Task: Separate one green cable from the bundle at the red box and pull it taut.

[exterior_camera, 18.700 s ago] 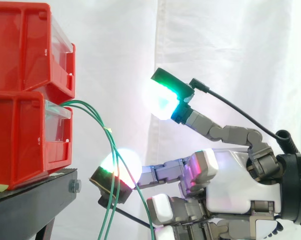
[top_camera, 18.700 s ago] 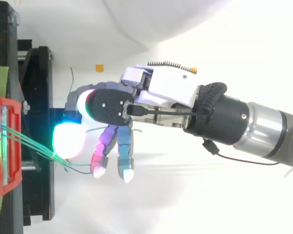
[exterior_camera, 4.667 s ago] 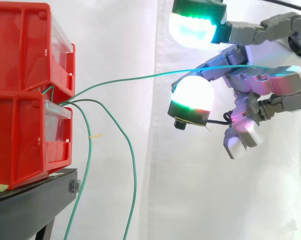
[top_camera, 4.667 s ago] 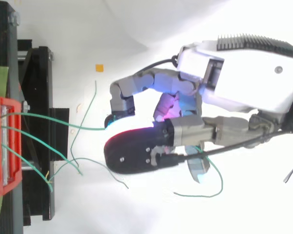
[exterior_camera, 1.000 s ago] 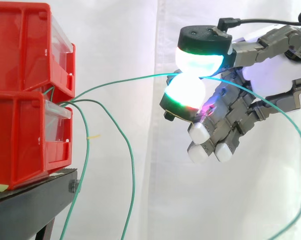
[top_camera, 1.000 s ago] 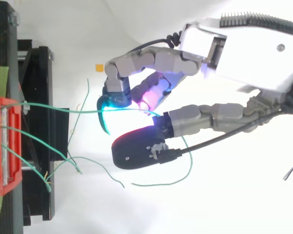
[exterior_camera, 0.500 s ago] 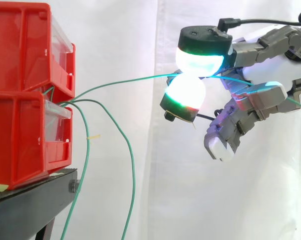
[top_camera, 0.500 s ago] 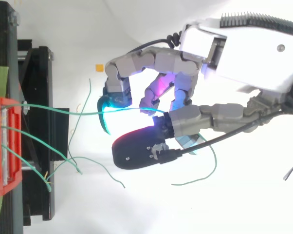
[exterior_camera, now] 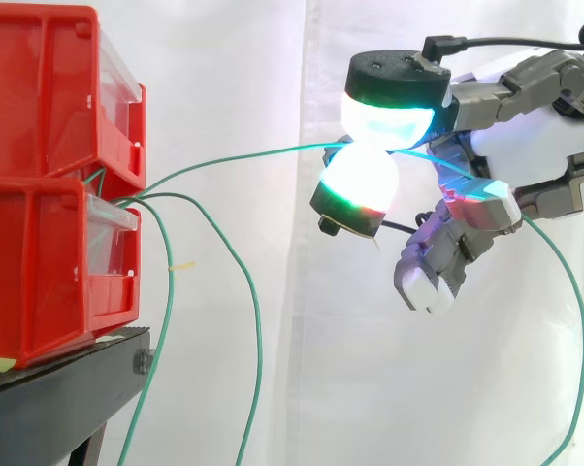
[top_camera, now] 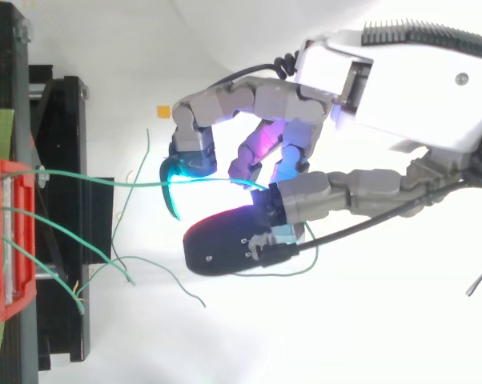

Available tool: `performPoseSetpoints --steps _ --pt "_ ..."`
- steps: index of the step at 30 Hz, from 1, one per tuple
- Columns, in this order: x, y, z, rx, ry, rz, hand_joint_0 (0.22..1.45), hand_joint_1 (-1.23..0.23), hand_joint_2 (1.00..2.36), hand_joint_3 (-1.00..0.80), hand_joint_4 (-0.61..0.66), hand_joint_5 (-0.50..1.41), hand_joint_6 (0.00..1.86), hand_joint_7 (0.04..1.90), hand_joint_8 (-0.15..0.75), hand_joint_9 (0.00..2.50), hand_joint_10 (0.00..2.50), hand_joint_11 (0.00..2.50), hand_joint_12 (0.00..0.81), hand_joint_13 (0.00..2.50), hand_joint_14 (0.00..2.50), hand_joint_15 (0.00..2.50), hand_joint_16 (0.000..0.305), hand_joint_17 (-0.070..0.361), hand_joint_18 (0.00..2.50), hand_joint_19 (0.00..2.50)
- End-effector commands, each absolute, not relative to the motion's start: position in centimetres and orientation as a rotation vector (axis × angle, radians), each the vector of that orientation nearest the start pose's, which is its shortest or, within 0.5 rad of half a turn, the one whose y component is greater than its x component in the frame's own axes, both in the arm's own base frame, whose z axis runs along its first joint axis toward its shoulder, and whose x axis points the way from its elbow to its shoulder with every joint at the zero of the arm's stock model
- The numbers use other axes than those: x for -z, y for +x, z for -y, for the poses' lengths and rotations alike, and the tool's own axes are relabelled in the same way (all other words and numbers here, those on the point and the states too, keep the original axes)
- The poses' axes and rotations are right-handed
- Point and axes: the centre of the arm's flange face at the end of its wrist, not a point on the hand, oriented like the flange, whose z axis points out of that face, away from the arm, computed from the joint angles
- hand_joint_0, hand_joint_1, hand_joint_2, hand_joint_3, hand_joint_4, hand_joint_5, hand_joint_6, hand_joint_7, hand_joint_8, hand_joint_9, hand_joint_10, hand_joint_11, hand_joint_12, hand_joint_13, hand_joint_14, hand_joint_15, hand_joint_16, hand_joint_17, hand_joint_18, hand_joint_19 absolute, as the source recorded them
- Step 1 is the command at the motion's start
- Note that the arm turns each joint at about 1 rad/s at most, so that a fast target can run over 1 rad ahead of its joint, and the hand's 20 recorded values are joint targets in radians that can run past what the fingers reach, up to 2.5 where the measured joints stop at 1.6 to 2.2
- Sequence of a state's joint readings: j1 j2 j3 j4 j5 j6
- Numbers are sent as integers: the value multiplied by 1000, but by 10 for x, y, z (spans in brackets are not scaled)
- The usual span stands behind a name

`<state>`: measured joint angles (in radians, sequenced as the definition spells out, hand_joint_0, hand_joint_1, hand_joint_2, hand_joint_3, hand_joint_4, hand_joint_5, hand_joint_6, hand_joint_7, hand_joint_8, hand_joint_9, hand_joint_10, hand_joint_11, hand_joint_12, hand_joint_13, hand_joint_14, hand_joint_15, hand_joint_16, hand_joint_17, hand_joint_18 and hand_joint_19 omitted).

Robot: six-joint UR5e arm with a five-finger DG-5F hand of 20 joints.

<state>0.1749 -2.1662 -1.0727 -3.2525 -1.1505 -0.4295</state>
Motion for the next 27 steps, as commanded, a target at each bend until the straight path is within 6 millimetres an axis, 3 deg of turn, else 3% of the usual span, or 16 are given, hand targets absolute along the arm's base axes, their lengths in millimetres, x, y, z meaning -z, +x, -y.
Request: performPoseSetpoints --steps 1,18,21,25,27 --pt "-360 717 50 -579 1094 -1426 578 -331 1000 -500 -52 117 501 1379 173 1516 17 445 310 955 17 424 57 128 765 505" --pt "-360 717 50 -579 1092 -1428 536 -319 1000 -500 -17 117 501 1374 177 1510 16 400 306 962 15 428 58 131 751 507" --pt "-360 716 50 -563 1078 -1438 555 -379 1000 -500 -24 117 501 1378 178 1506 18 408 306 956 15 435 57 128 741 507" --pt "-360 716 50 -536 1052 -1451 642 -616 1000 -500 3 117 501 1368 171 1522 17 428 292 951 17 437 54 121 716 520" --pt "-360 716 50 -527 1044 -1455 665 -636 1000 -500 13 119 501 1364 172 1539 17 428 290 954 16 431 53 119 729 515"
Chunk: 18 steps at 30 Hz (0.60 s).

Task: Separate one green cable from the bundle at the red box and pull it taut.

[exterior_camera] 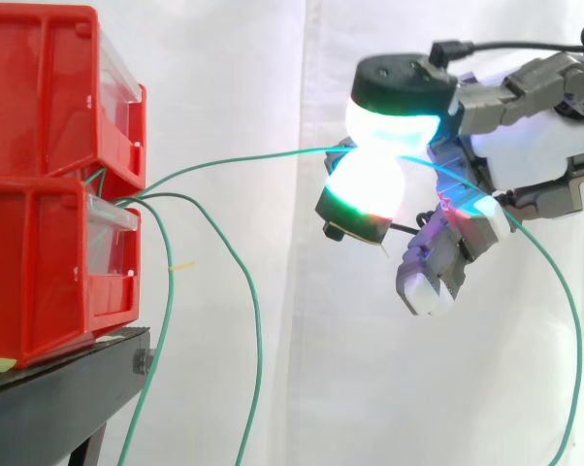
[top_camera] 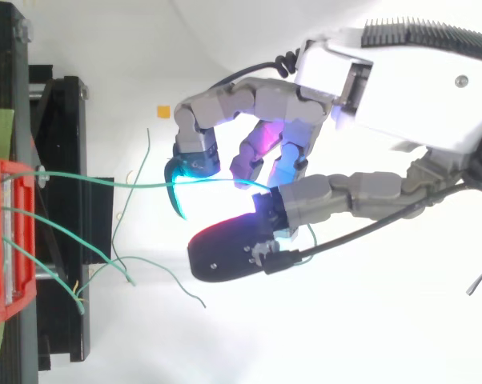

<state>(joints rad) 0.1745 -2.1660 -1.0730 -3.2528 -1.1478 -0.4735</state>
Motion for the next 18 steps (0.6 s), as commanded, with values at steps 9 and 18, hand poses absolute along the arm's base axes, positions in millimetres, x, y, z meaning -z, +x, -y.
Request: performPoseSetpoints --steps 9,18 --pt "-359 716 52 -520 1043 -1458 711 -703 1005 -444 35 122 502 1364 181 1589 18 440 287 979 17 435 51 115 753 511" --pt "-360 717 51 -523 1041 -1455 725 -754 1017 -292 77 126 503 1349 178 1604 15 368 278 1028 15 430 50 111 768 509"
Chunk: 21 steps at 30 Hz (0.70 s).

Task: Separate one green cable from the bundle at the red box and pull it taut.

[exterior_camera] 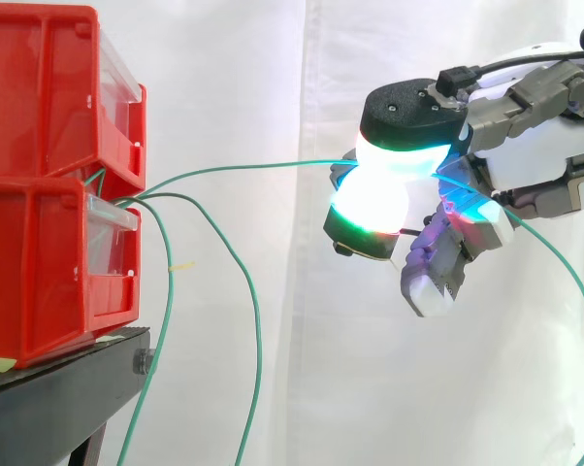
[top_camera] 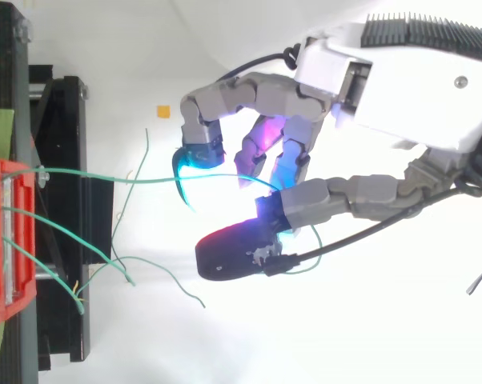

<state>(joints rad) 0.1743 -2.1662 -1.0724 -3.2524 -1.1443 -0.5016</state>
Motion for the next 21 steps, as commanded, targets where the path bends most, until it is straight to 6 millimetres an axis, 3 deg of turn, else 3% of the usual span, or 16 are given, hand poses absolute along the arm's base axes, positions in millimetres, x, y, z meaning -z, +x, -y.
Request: performPoseSetpoints --steps 1,10,21 --pt "-360 717 51 -522 1040 -1455 725 -755 1017 -289 77 126 503 1349 182 1604 15 369 279 1029 15 433 50 111 770 510" --pt "-360 717 47 -505 1010 -1472 719 -762 1022 -217 90 130 504 1339 187 1656 17 378 275 1077 15 432 49 110 781 499" --pt "-379 723 43 -400 854 -1514 721 -760 1022 -212 82 130 504 1340 190 1669 15 379 273 1099 15 434 48 109 783 499"
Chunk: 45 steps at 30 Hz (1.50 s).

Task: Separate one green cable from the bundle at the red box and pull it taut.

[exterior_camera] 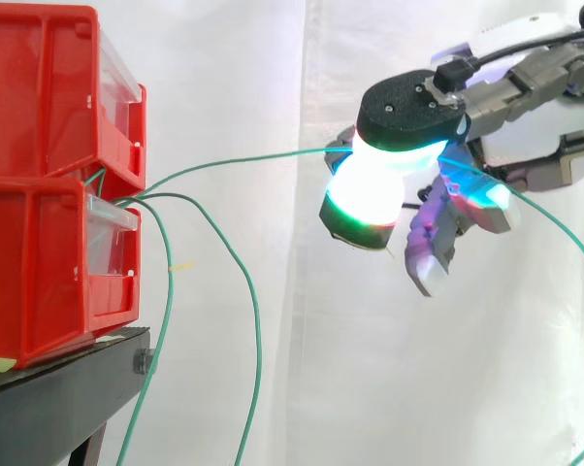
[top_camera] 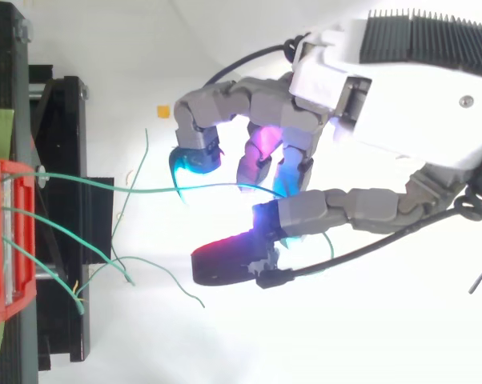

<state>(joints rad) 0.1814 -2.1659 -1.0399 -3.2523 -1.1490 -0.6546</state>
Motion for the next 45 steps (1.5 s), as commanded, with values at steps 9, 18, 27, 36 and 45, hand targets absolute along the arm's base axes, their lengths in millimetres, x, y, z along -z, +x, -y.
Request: performPoseSetpoints --steps 9,18,27,36,45 --pt "-380 723 43 -310 756 -1555 720 -759 1022 -207 77 130 504 1346 195 1677 16 388 272 1106 15 432 48 109 783 500" --pt "-379 723 49 -141 578 -1625 720 -758 1022 -211 82 130 504 1345 193 1679 18 381 270 1108 17 435 48 109 783 500" --pt "-379 723 49 -145 577 -1627 718 -747 1018 -279 72 128 503 1350 188 1686 16 392 267 1112 16 439 48 108 783 502" --pt "-379 723 50 -182 625 -1610 698 -662 1000 -500 108 127 502 1360 184 1701 16 386 270 1125 16 438 47 106 796 496" --pt "-379 722 50 -234 685 -1592 713 -635 1000 -488 126 126 502 1360 176 1714 16 392 269 1130 16 437 47 105 808 492"
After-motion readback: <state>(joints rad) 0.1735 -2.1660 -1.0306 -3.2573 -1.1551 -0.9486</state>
